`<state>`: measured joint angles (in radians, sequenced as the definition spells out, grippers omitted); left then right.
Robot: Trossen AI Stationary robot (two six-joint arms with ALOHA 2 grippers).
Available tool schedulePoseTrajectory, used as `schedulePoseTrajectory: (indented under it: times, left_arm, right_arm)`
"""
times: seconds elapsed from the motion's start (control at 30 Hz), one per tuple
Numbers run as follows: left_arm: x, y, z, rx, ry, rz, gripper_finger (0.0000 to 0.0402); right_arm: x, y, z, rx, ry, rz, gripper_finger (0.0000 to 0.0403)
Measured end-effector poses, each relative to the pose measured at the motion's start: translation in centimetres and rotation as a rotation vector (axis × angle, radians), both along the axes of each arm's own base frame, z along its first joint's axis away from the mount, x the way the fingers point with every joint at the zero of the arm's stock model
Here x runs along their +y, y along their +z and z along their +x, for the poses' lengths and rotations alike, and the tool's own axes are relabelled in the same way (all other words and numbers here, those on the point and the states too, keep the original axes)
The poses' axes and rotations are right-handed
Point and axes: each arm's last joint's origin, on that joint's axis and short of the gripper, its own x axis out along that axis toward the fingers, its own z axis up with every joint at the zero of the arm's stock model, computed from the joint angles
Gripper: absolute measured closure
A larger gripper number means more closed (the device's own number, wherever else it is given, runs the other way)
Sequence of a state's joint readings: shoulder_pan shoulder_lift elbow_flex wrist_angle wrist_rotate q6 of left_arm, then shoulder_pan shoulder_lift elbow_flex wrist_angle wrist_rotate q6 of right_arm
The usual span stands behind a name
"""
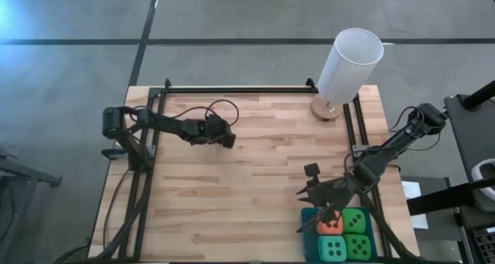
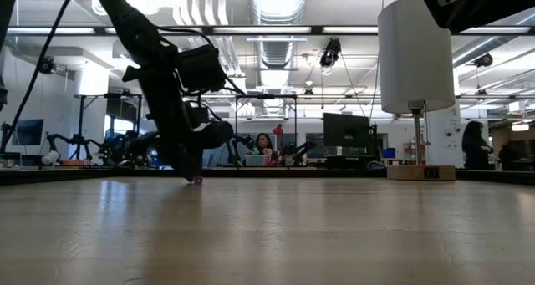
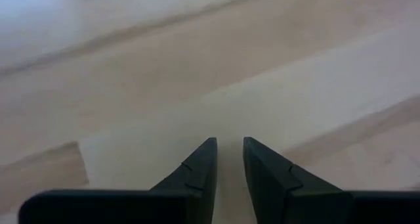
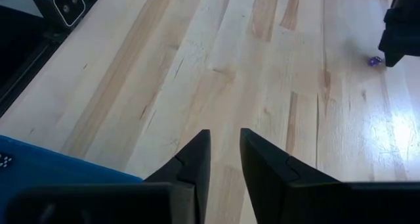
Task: Pick & Place Dice
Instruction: Put the small purple die into the blue bin
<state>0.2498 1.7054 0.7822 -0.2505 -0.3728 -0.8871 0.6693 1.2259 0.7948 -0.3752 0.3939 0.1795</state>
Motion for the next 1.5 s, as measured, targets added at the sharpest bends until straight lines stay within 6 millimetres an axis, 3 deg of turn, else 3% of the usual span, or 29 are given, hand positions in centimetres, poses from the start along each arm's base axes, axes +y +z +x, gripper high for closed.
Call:
schedulePoseTrajectory:
  times: [0.53,0.77,1.07,1.2,1.5]
  left_arm:
    - [-1.2,0.2,0.9,-0.124,-0.037,-0.209,0.0323]
    - [-1.2,0.6,0.8,-0.109,-0.108,-0.17,0.0323]
    - [-1.4,2.8,-0.4,-0.074,-0.107,-0.105,0.0323]
    - [-1.8,2.6,-1.4,-0.002,-0.084,-0.129,0.0323]
    - [-1.9,2.4,-1.0,-0.019,-0.096,-0.119,0.0323]
  right_arm:
    - [0.0,0.0,0.0,0.0,0.0,0.0,0.0327]
    - [0.0,0.0,0.0,0.001,0.0,-0.001,0.0334]
    - [0.0,0.0,0.0,0.001,0.0,-0.001,0.0321]
    - [0.0,0.0,0.0,0.002,0.0,-0.001,0.0316]
    - [0.0,0.0,0.0,0.0,0.001,-0.003,0.032]
